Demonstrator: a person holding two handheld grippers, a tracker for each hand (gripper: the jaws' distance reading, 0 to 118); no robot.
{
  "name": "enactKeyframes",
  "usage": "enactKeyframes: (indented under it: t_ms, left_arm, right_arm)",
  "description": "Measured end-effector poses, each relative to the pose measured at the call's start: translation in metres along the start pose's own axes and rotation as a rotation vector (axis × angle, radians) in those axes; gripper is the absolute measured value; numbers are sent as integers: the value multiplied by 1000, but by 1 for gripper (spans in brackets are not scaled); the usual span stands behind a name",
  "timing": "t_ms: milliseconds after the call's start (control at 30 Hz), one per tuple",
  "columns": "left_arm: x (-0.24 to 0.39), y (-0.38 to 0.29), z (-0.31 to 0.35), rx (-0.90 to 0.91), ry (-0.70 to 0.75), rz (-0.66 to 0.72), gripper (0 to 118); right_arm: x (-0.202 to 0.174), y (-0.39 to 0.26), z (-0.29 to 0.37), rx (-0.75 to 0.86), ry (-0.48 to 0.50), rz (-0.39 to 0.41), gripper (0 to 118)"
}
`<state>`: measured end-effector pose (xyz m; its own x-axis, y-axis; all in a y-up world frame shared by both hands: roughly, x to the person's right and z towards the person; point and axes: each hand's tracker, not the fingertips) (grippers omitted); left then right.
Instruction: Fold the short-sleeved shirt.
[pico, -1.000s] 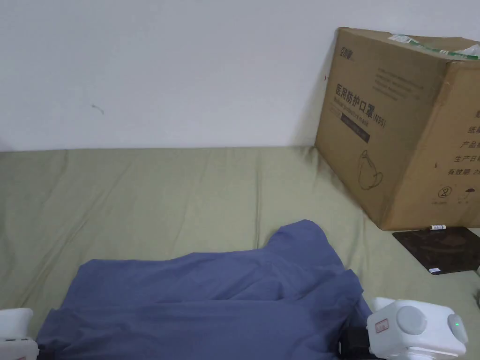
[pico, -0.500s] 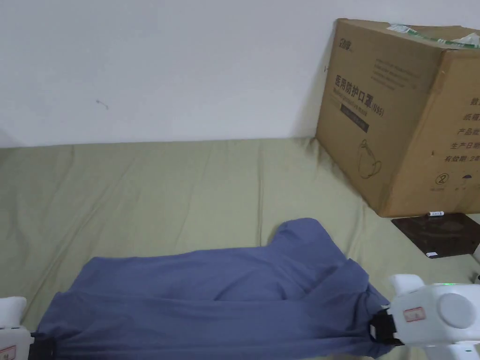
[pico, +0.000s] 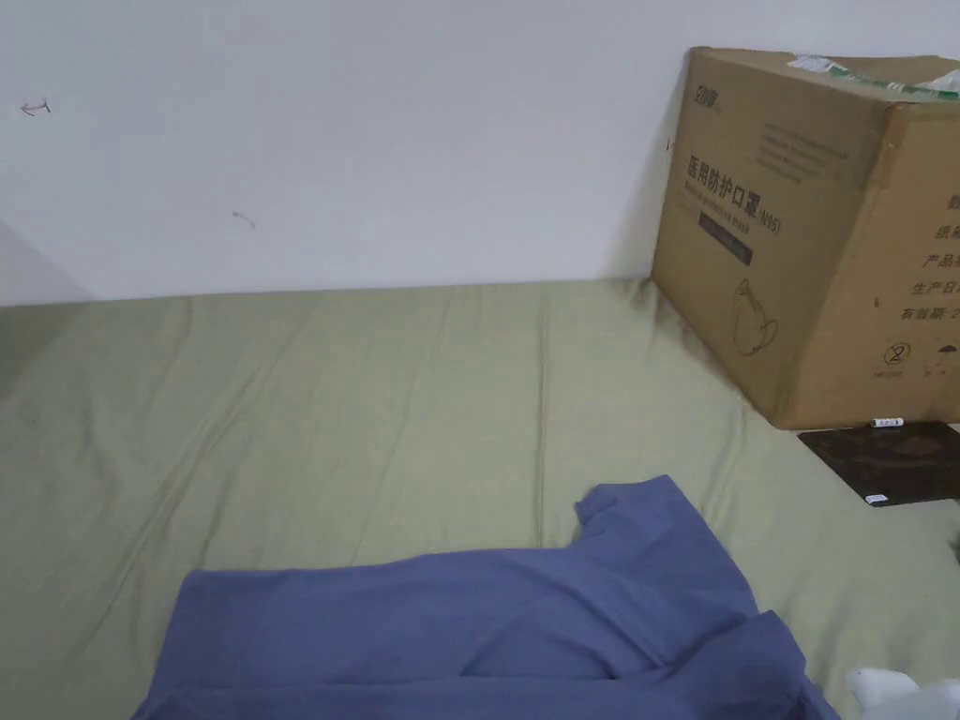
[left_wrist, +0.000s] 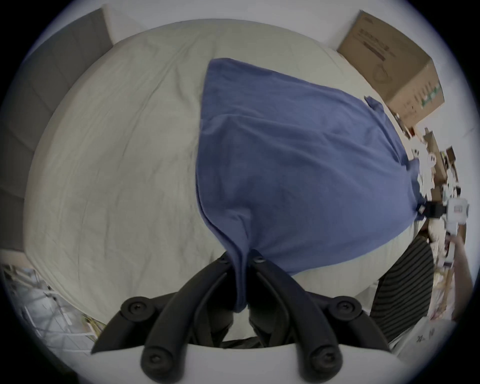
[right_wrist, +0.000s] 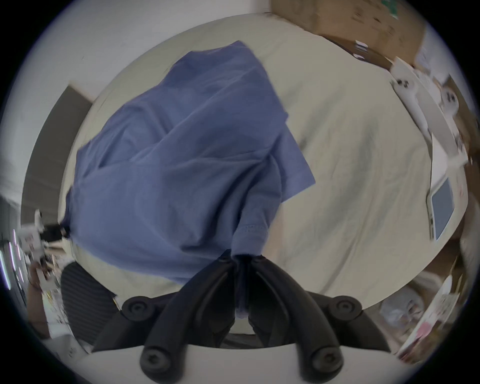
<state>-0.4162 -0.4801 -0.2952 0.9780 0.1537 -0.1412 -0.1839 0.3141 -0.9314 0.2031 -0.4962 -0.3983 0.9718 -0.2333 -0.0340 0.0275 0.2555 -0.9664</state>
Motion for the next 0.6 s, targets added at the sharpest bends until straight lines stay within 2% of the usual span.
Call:
enactKeyframes:
  t_ms: [33, 67, 100, 133, 167, 200, 233, 300, 400, 467, 500, 533, 567, 600]
  left_arm:
    - [0, 1, 3, 6, 22, -3, 20]
    - [-1, 3, 7, 11, 28, -13, 39]
    - [0, 4, 14, 15, 32, -18, 77]
    - [0, 6, 25, 35, 27, -20, 103]
    - [2, 10, 35, 71, 19, -20, 109]
    - [5, 14, 46, 107, 16, -14, 104]
    - [12, 19, 61, 162, -4, -4, 104]
    - [25, 27, 88, 302, -92, 10, 104]
    - [54, 34, 125, 619, -195, -28, 102]
    - [76, 27, 137, 896, -161, -115, 99]
    - [94, 21, 142, 998, -93, -148, 98]
    - [105, 15, 144, 1102, -37, -159, 94]
    - [112, 11, 146, 1178, -23, -146, 85]
    - [117, 8, 148, 1210, -42, -124, 61]
  right_arm:
    - [-2, 0, 6, 10, -36, 6, 16]
    - [-4, 0, 12, 16, -97, 42, 42]
    - [-7, 0, 18, 21, -125, 83, 93]
    - [-15, 2, 30, 61, -137, 122, 110]
    - [-20, 3, 39, 77, -142, 140, 110]
    - [-27, 4, 51, 105, -127, 144, 110]
    - [-36, 5, 66, 152, -94, 145, 110]
    - [-62, 4, 95, 307, -4, 173, 110]
    - [-105, -1, 132, 610, 126, 251, 110]
    - [-130, -11, 147, 875, 232, 278, 110]
    - [-139, -16, 151, 1002, 258, 299, 109]
    - [-152, -26, 151, 1144, 231, 287, 108]
    - [-165, -30, 152, 1248, 155, 266, 106]
    - [-175, -31, 153, 1293, 94, 242, 91]
